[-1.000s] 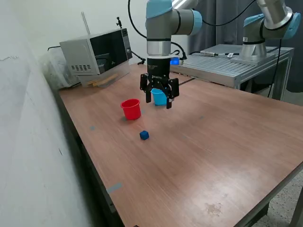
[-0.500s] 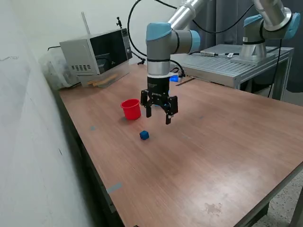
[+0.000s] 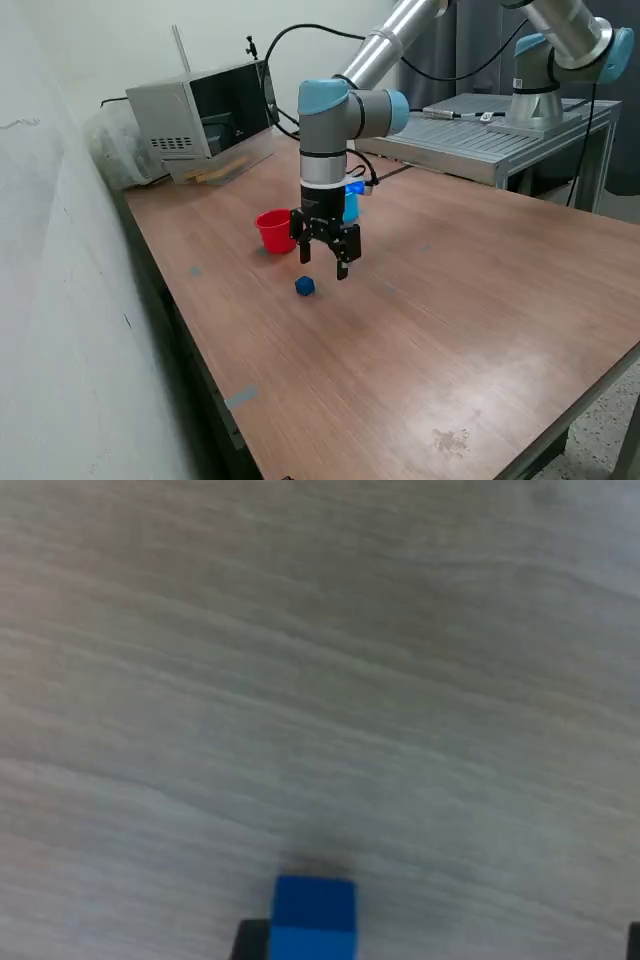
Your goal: Place red objects in the red bin, and blue objects in the blue bin.
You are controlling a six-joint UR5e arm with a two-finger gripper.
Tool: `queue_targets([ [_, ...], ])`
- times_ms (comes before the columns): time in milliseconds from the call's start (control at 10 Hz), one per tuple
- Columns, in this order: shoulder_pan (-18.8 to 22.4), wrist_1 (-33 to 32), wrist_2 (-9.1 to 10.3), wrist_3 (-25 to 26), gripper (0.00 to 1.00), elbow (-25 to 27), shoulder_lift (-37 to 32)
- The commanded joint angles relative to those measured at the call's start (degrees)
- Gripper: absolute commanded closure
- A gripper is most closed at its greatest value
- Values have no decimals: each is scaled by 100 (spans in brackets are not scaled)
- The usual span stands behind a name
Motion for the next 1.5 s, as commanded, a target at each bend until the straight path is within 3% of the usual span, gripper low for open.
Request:
queue_targets([
  [0, -121, -83, -18, 192, 0, -236, 201],
  [1100, -296, -434, 70, 218, 0, -272, 377],
  [1200, -296, -434, 70, 218, 100, -254, 377],
  [1400, -288, -434, 61, 209, 100, -228, 368],
])
